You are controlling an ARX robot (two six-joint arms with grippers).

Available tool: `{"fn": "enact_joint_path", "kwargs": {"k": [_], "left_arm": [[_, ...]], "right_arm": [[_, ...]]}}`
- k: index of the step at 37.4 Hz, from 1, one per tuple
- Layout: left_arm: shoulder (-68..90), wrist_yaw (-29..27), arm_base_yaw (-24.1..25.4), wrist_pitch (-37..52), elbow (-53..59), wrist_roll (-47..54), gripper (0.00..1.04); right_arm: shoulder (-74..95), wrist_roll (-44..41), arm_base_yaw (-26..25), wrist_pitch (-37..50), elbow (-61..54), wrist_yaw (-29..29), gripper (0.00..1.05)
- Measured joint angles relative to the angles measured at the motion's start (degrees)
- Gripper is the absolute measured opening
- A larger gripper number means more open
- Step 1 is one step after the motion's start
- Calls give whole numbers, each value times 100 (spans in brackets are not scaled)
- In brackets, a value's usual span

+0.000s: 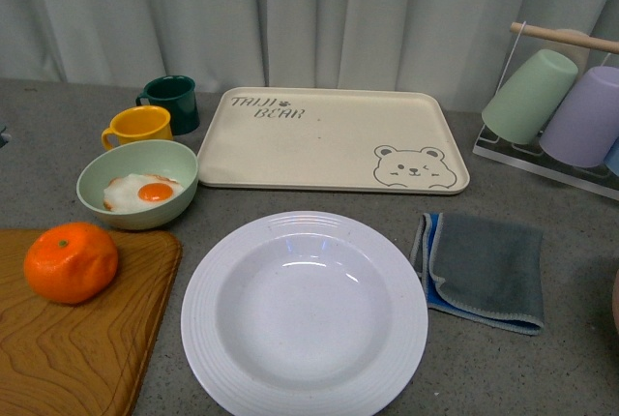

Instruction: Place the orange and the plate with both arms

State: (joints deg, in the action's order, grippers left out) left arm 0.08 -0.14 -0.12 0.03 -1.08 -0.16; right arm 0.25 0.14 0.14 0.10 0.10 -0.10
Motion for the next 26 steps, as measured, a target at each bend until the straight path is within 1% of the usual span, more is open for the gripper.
{"fn": "enact_joint_path", "kwargs": {"k": [26], "left_arm": [[0,0,2,0,0,0,98]], "right_arm": [[0,0,0,0,0,0,95]]}}
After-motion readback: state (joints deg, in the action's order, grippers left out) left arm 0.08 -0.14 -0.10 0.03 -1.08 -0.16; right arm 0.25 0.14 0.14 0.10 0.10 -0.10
